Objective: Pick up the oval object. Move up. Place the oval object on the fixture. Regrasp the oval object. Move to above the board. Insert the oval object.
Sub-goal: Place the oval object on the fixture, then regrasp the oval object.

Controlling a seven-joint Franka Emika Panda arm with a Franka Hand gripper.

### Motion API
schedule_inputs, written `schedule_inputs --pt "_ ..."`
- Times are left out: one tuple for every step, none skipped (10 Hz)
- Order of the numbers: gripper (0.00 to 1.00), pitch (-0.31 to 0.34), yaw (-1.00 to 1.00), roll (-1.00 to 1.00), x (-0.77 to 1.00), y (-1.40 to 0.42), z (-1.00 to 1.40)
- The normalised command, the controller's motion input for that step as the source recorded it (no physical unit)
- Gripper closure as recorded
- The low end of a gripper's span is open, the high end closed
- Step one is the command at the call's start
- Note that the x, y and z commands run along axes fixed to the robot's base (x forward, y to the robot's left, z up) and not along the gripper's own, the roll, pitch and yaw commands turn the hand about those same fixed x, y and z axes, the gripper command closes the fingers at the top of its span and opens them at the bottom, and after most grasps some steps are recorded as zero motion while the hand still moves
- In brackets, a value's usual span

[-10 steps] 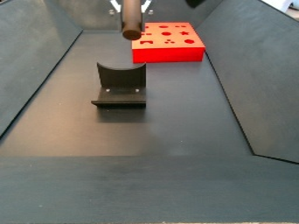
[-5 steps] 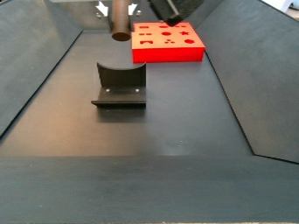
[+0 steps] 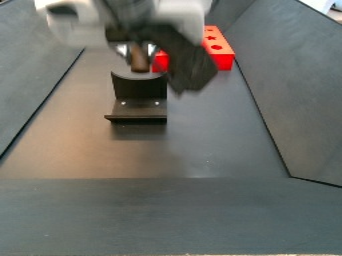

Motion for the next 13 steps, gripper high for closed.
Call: schedule_inputs --pt "1.0 0.041 -0.15 -0.89 0.15 0.1 -1.0" --pt "1.0 0.037 -0.14 -0.79 0.15 0.1 -1.0" --pt "1.0 0.031 -0.12 -0.57 0.17 0.1 -1.0" --pt "1.0 0.034 -0.11 -0.36 0.18 0.12 -1.0" --pt "1.0 0.036 -0.1 -0.24 0.19 0.11 -1.0" --pt "1.0 0.031 -0.09 -0.18 0.19 0.11 -0.98" --pt "1.0 0.022 -0.09 -0.17 0.16 0.1 -0.8" --pt "1.0 0.019 -0.09 -0.16 0.13 0.09 -0.64" --pt "1.0 0.017 -0.08 -0.12 0.1 0.08 -0.5" --pt "1.0 0.013 -0.08 -0.11 0.09 0.07 -0.5" --pt "0.0 0.0 0.0 0.0 0.0 0.0 0.0" --pt "0.0 -0.017 0.01 0.01 0.0 0.0 1.0" --pt "0.0 -0.009 0.02 0.01 -0.01 0.0 1.0"
